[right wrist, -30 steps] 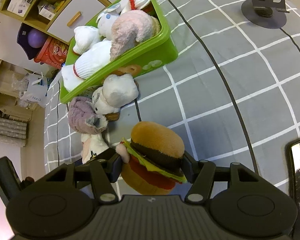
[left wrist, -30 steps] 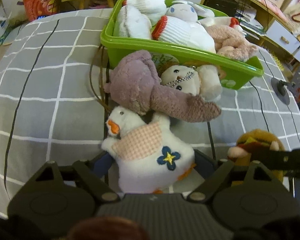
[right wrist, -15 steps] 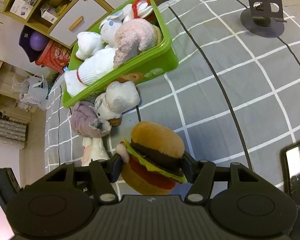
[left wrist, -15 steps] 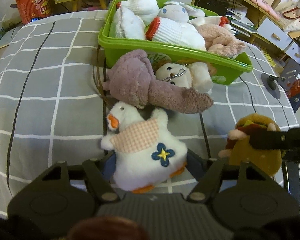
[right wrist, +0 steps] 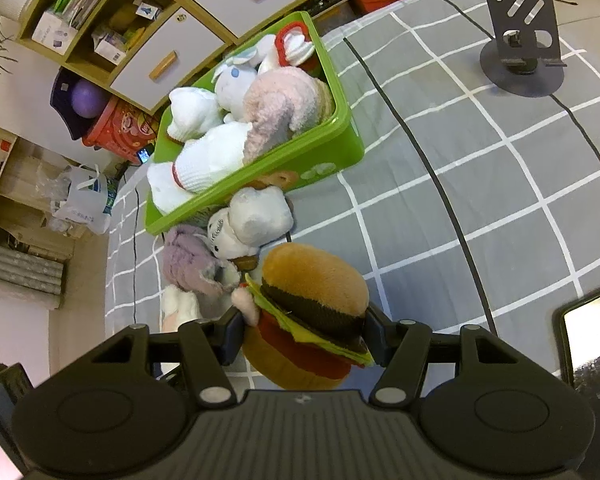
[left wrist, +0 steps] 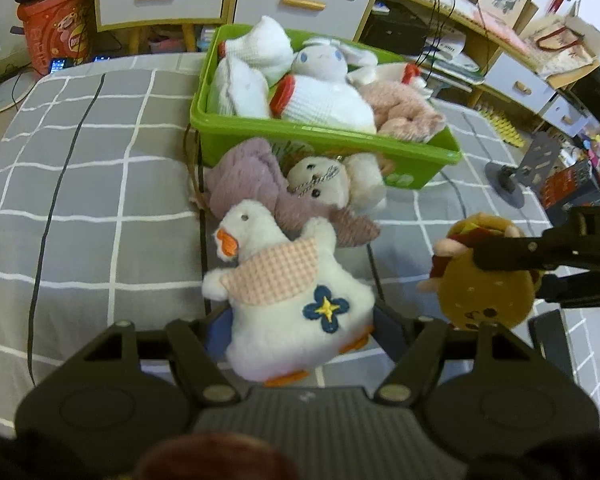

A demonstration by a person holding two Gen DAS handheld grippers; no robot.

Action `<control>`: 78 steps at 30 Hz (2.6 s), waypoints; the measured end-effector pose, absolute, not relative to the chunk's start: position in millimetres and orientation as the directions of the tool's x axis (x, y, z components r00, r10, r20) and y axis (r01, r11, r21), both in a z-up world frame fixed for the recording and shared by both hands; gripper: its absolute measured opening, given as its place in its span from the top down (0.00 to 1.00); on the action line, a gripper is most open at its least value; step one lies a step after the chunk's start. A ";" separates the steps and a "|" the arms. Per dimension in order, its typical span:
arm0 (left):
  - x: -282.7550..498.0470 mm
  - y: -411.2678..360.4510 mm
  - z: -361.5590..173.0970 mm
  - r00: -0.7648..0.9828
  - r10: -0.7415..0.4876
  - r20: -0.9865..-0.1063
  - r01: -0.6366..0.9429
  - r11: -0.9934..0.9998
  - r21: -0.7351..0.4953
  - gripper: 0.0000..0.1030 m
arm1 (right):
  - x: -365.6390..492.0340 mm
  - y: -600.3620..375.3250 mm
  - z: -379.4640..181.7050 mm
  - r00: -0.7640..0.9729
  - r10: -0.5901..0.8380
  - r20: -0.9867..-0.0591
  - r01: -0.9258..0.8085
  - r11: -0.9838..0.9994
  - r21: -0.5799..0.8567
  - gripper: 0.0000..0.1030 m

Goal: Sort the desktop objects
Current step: 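Grasp the white duck plush with the left tool while the right holds the hamburger, then carry the duck and hamburger over the tray and open both tools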

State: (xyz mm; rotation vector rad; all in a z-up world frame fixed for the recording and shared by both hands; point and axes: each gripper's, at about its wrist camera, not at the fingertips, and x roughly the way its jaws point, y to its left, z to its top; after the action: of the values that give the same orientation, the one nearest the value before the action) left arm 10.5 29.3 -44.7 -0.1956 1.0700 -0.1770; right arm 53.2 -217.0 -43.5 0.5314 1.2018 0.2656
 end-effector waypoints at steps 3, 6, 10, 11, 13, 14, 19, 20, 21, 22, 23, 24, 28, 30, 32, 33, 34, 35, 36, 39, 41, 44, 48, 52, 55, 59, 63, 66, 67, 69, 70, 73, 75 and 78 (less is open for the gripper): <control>10.2 32.4 -37.2 0.485 -0.250 -0.838 0.048 0.964 -0.260 0.32 | 54.2 -218.6 -39.6 0.361 0.469 -0.806 0.084 0.845 0.529 0.41; 11.9 35.8 -29.7 0.504 -0.257 -0.824 0.041 0.961 -0.274 0.32 | 55.9 -220.6 -35.0 0.375 0.476 -0.795 0.091 0.835 0.543 0.41; 17.2 39.5 -19.2 0.536 -0.250 -0.806 0.032 0.960 -0.277 0.32 | 60.3 -221.1 -27.9 0.395 0.487 -0.779 0.102 0.819 0.564 0.41; 19.0 39.9 -16.5 0.544 -0.250 -0.801 0.031 0.960 -0.278 0.32 | 61.6 -220.8 -26.5 0.400 0.489 -0.775 0.103 0.816 0.569 0.41; 22.5 40.3 -12.2 0.557 -0.249 -0.792 0.032 0.960 -0.280 0.32 | 64.9 -219.4 -22.4 0.411 0.495 -0.765 0.106 0.808 0.580 0.41; 24.9 40.5 -10.0 0.565 -0.248 -0.787 0.032 0.959 -0.280 0.32 | 66.4 -218.3 -20.6 0.417 0.499 -0.760 0.107 0.804 0.586 0.41; 38.7 42.9 -3.1 0.609 -0.242 -0.756 0.032 0.959 -0.282 0.32 | 77.3 -211.5 -14.2 0.449 0.513 -0.732 0.112 0.780 0.616 0.41; 42.4 44.0 -2.2 0.618 -0.238 -0.750 0.029 0.959 -0.280 0.32 | 79.9 -210.2 -13.7 0.456 0.513 -0.727 0.113 0.777 0.619 0.41; 46.4 44.8 -1.5 0.629 -0.232 -0.742 0.027 0.960 -0.277 0.32 | 83.0 -208.4 -13.2 0.469 0.512 -0.720 0.114 0.773 0.624 0.41; 50.7 45.7 -0.6 0.640 -0.226 -0.734 0.026 0.961 -0.274 0.32 | 85.9 -207.0 -13.1 0.479 0.512 -0.713 0.115 0.769 0.629 0.41; 55.1 46.6 0.0 0.651 -0.222 -0.726 0.023 0.962 -0.273 0.32 | 89.4 -205.8 -13.0 0.490 0.513 -0.705 0.117 0.762 0.636 0.41; 60.2 47.7 0.7 0.664 -0.217 -0.716 0.021 0.962 -0.271 0.32 | 92.8 -204.7 -12.8 0.505 0.515 -0.693 0.120 0.753 0.647 0.41; 79.4 50.0 -1.5 0.705 -0.191 -0.683 0.002 0.964 -0.267 0.32 | 107.5 -198.8 -10.4 0.572 0.515 -0.639 0.116 0.720 0.684 0.41; 88.8 49.5 -6.0 0.710 -0.176 -0.682 -0.019 0.963 -0.269 0.32 | 114.2 -195.2 -10.0 0.599 0.504 -0.623 0.112 0.718 0.687 0.41; 97.5 48.4 -11.0 0.708 -0.178 -0.684 -0.038 0.957 -0.288 0.32 | 120.6 -191.9 -11.7 0.625 0.487 -0.611 0.109 0.720 0.685 0.41; 101.9 48.1 -13.2 0.706 -0.185 -0.684 -0.045 0.952 -0.303 0.32 | 123.1 -190.4 -12.8 0.639 0.474 -0.606 0.111 0.723 0.682 0.41; 105.4 48.0 -14.8 0.703 -0.193 -0.684 -0.046 0.948 -0.315 0.32 | 125.7 -188.5 -14.3 0.649 0.463 -0.603 0.111 0.727 0.678 0.41; 110.0 47.6 -15.3 0.700 -0.194 -0.687 -0.047 0.948 -0.315 0.32 | 127.9 -187.8 -16.6 0.654 0.461 -0.600 0.120 0.719 0.684 0.41; 116.7 46.9 -14.6 0.695 -0.187 -0.694 -0.045 0.952 -0.302 0.32 | 132.4 -186.2 -19.7 0.649 0.463 -0.604 0.140 0.707 0.693 0.41; 135.2 46.7 -8.7 0.700 -0.154 -0.697 -0.044 0.965 -0.257 0.32 | 148.6 -178.9 -18.9 0.641 0.465 -0.611 0.136 0.714 0.686 0.41; 146.4 50.6 -5.5 0.709 -0.166 -0.686 -0.049 0.958 -0.283 0.31 | 157.9 -175.9 -13.1 0.662 0.456 -0.596 0.118 0.721 0.683 0.41; 156.3 55.4 -9.5 0.723 -0.187 -0.665 -0.054 0.945 -0.324 0.31 | 169.2 -172.7 -11.4 0.695 0.450 -0.561 0.096 0.715 0.693 0.41; 165.4 60.1 -32.6 0.732 -0.205 -0.650 -0.058 0.932 -0.359 0.31 | 180.5 -170.1 -25.1 0.722 0.444 -0.530 0.088 0.701 0.708 0.41; 171.3 62.7 -42.9 0.736 -0.208 -0.644 -0.064 0.926 -0.372 0.31 | 191.6 -168.6 -39.7 0.707 0.468 -0.529 0.111 0.666 0.737 0.41; 173.5 65.4 -43.3 0.744 -0.215 -0.633 -0.071 0.916 -0.395 0.30 | 195.8 -166.9 -44.4 0.710 0.472 -0.523 0.109 0.660 0.743 0.41; 175.3 66.2 -46.0 0.754 -0.223 -0.618 -0.062 0.912 -0.405 0.30 | 198.2 -161.8 -49.7 0.703 0.485 -0.521 0.097 0.660 0.745 0.41; 176.1 66.7 -46.1 0.762 -0.232 -0.604 -0.055 0.907 -0.417 0.28 | 199.7 -157.8 -51.8 0.698 0.484 -0.528 0.090 0.672 0.735 0.39; 176.0 65.3 -46.2 0.764 -0.235 -0.601 -0.046 0.909 -0.415 0.25 | 200.2 -156.9 -53.5 0.691 0.483 -0.538 0.096 0.676 0.731 0.35; 176.2 64.4 -46.5 0.762 -0.234 -0.604 -0.045 0.911 -0.409 0.24 | 200.2 -156.8 -53.8 0.689 0.483 -0.541 0.098 0.677 0.729 0.34; 175.9 62.9 -46.6 0.761 -0.232 -0.606 -0.043 0.914 -0.404 0.22 | 200.1 -158.0 -54.6 0.687 0.483 -0.543 0.104 0.674 0.731 0.33; 175.8 62.4 -46.4 0.761 -0.234 -0.606 -0.041 0.914 -0.404 0.21 | 200.0 -158.4 -54.9 0.685 0.485 -0.544 0.106 0.672 0.733 0.32; 174.9 62.7 -46.1 0.761 -0.241 -0.603 -0.040 0.910 -0.414 0.16 | 200.4 -159.1 -55.6 0.677 0.485 -0.554 0.118 0.671 0.732 0.30; 174.4 62.8 -46.1 0.760 -0.244 -0.603 -0.038 0.909 -0.416 0.15 | 200.7 -159.3 -55.8 0.672 0.487 -0.558 0.122 0.670 0.732 0.29; 173.2 62.1 -45.8 0.758 -0.243 -0.605 -0.036 0.911 -0.411 0.14 | 200.2 -160.5 -54.2 0.672 0.490 -0.555 0.118 0.669 0.734 0.28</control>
State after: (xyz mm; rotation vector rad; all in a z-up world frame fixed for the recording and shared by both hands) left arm 173.2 62.1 -45.8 -0.4184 0.7062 -0.1167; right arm 200.2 -160.5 -54.2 0.8310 0.8260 0.2387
